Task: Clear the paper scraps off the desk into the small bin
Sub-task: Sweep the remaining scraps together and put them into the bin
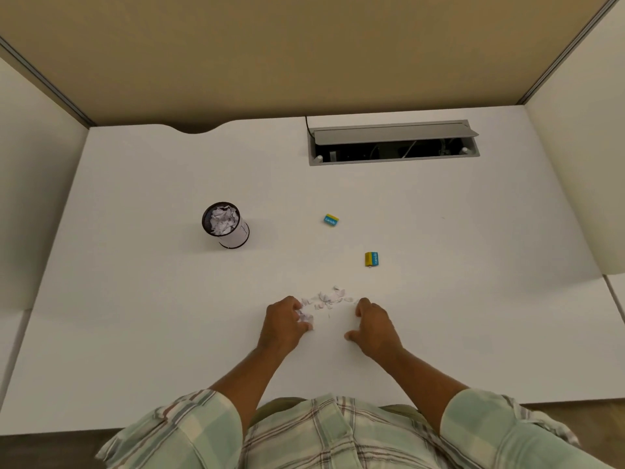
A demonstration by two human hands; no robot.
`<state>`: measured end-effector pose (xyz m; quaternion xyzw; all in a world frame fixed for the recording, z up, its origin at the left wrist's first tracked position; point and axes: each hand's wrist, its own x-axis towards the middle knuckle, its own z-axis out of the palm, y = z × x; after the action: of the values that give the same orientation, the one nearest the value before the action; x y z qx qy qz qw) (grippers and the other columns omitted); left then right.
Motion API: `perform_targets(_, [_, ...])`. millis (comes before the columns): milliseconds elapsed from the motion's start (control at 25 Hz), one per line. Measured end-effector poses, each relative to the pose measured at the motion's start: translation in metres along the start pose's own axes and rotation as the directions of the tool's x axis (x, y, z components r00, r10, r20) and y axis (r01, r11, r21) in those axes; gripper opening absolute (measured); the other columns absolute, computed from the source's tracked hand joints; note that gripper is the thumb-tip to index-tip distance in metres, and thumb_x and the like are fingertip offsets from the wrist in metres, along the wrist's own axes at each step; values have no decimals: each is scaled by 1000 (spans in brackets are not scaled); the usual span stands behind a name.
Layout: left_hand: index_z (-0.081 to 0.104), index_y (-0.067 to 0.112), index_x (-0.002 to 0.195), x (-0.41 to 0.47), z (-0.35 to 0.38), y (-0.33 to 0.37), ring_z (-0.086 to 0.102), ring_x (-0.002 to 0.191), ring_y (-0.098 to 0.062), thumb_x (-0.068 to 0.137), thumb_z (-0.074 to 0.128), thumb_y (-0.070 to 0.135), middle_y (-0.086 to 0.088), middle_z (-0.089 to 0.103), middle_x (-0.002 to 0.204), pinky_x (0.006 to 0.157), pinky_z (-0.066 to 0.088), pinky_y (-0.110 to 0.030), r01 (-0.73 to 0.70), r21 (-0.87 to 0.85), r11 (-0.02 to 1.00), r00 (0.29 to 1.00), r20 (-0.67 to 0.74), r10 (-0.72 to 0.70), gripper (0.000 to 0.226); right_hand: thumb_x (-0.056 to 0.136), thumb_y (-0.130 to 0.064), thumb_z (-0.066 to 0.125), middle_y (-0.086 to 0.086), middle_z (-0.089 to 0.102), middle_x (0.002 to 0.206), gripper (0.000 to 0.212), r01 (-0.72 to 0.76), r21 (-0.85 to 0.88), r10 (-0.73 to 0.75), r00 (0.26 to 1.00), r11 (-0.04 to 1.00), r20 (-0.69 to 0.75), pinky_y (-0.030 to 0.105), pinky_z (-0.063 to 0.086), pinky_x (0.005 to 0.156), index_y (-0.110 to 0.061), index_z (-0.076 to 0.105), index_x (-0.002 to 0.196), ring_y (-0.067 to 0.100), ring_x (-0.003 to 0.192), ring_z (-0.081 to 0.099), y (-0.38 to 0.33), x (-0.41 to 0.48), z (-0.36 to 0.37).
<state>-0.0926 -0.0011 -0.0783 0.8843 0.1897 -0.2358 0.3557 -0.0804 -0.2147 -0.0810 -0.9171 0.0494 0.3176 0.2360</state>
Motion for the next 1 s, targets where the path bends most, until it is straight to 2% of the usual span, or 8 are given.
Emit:
perform_targets(160, [67, 14, 105, 4, 7, 17, 57, 69, -3, 73, 90, 16, 2, 64, 85, 53, 39, -1, 9, -56, 998, 999, 37, -7, 39, 81, -23, 81, 7, 62, 107, 41, -2, 41, 3, 1000, 999, -26, 28, 47, 77, -14, 52, 109, 20, 90, 56, -21, 13, 4])
perform_targets(240, [68, 14, 103, 5, 8, 20, 59, 70, -6, 72, 91, 16, 3, 65, 83, 56, 39, -2, 10, -78, 997, 999, 33, -7, 38, 83, -18, 78, 7, 63, 105, 34, 20, 70, -17, 999, 997, -46, 27, 47, 76, -14, 55, 107, 20, 89, 57, -29, 18, 4])
perform_targets(480, [65, 18, 105, 12, -7, 7, 58, 75, -13, 64, 95, 16, -2, 63, 95, 65, 46, -16, 15, -85, 996, 1000, 28, -13, 51, 78, -7, 76, 3, 66, 81, 21, 63, 287, -40, 996, 956, -84, 41, 58, 77, -15, 60, 90, 23, 77, 66, -34, 31, -18])
perform_targets(600, [56, 20, 122, 11, -12, 2, 57, 77, -12, 64, 95, 21, -1, 56, 105, 68, 47, -20, 15, -11, 1000, 992, 122, -13, 70, 82, -19, 79, 5, 63, 99, 27, 70, 182, -38, 985, 981, -171, 34, 54, 82, -15, 61, 102, 21, 90, 62, -20, 36, -32])
perform_targets(720, [52, 22, 133, 9, -6, 10, 59, 92, -17, 62, 97, 28, -1, 55, 112, 85, 54, -29, -26, 52, 998, 991, 134, 19, 84, 80, -33, 82, 9, 48, 123, 60, 42, 59, -38, 997, 997, -61, 33, 50, 90, -16, 52, 129, 26, 106, 59, -18, 39, -33])
perform_targets(840, [51, 20, 135, 8, 4, 21, 61, 106, -20, 61, 97, 30, -2, 57, 121, 92, 55, -31, -70, 53, 996, 990, 128, 63, 87, 73, -39, 86, 9, 41, 129, 84, 146, -9, -146, 988, 989, 46, 34, 52, 94, -18, 43, 142, 26, 110, 58, -31, 41, -22])
perform_targets(920, [53, 16, 134, 8, 9, 25, 61, 112, -24, 67, 93, 22, -6, 57, 126, 93, 54, -31, -90, 41, 995, 988, 129, 84, 79, 73, -37, 86, 8, 41, 127, 83, 223, -41, -219, 972, 974, 88, 36, 54, 93, -19, 43, 142, 25, 108, 58, -42, 41, -13])
perform_targets(1000, [55, 14, 129, 10, 11, 26, 60, 112, -28, 74, 85, 15, -10, 58, 126, 94, 54, -36, -115, 79, 990, 989, 102, 107, 62, 79, -32, 81, 7, 44, 121, 64, 284, -87, -276, 957, 955, 86, 35, 56, 90, -20, 51, 134, 24, 103, 60, -50, 42, -4])
